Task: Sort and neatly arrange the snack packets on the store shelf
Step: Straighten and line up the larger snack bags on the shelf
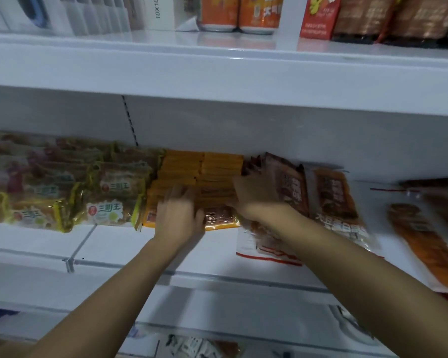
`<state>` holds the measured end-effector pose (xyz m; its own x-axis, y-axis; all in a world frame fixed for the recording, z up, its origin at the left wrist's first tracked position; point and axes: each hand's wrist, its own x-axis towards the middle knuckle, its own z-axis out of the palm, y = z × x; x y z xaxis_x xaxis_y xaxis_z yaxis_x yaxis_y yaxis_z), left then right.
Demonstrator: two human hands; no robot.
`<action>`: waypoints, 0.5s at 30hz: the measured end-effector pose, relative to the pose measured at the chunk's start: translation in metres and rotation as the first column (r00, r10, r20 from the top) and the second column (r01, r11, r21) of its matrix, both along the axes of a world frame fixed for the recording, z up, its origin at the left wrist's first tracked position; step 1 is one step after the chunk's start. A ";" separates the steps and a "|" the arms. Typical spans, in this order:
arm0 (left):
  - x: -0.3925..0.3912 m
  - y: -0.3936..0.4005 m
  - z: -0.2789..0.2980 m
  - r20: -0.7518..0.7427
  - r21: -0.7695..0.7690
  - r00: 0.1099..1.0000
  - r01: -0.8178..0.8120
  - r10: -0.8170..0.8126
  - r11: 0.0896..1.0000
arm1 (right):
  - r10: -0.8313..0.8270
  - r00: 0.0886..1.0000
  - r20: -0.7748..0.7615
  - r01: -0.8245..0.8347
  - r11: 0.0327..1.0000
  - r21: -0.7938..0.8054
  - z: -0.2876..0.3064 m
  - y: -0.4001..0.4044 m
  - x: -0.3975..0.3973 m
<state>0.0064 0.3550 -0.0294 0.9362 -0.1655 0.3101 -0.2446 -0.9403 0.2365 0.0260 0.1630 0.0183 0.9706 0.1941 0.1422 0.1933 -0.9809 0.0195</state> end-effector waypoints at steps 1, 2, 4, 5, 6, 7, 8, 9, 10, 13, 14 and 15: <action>0.000 -0.005 0.005 0.022 -0.025 0.999 0.025 -0.024 0.999 | 0.006 0.999 0.050 -0.013 0.992 0.125 0.007 -0.006 -0.001; 0.001 -0.012 0.011 0.040 -0.048 0.998 0.050 -0.048 0.998 | -0.002 0.996 0.093 -0.023 0.965 0.261 0.017 -0.015 -0.004; 0.000 -0.031 0.030 0.065 -0.066 0.994 0.090 -0.085 0.994 | -0.078 0.987 0.142 0.004 0.887 0.461 0.039 -0.043 -0.015; -0.001 -0.043 0.041 0.072 -0.056 0.991 0.114 -0.110 0.992 | -0.130 0.981 0.146 0.038 0.861 0.507 0.047 -0.062 -0.022; -0.002 -0.058 0.052 0.070 -0.034 0.987 0.147 -0.144 0.989 | -0.176 0.975 0.139 0.081 0.854 0.513 0.052 -0.083 -0.031; -0.003 -0.075 0.062 0.046 -0.005 0.982 0.184 -0.184 0.983 | -0.223 0.967 0.126 0.136 0.864 0.485 0.052 -0.106 -0.038; -0.003 -0.095 0.070 -0.001 0.022 0.973 0.230 -0.230 0.973 | -0.278 0.954 0.113 0.206 0.880 0.428 0.050 -0.131 -0.045; -0.003 -0.114 0.075 -0.048 0.047 0.961 0.276 -0.274 0.960 | -0.336 0.938 0.087 0.286 0.890 0.355 0.043 -0.157 -0.051; -0.003 -0.135 0.077 -0.074 0.069 0.944 0.326 -0.321 0.943 | -0.392 0.919 0.047 0.364 0.888 0.280 0.034 -0.184 -0.058; -0.010 -0.197 0.079 -0.042 0.144 0.904 0.428 -0.426 0.892 | -0.505 0.863 0.001 0.500 0.854 0.148 0.007 -0.257 -0.091; -0.013 -0.217 0.078 -0.032 0.181 0.891 0.450 -0.452 0.875 | -0.516 0.856 0.014 0.510 0.850 0.134 -0.001 -0.279 -0.101; -0.017 -0.236 0.077 -0.048 0.190 0.879 0.474 -0.474 0.860 | -0.512 0.859 0.008 0.508 0.854 0.111 -0.010 -0.301 -0.109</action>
<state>-0.0105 0.1195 0.0478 0.7294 -0.6451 0.2275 -0.6724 -0.7373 0.0651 -0.0834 -0.1377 0.0085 0.9231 -0.3445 0.1711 -0.3339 -0.9385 -0.0883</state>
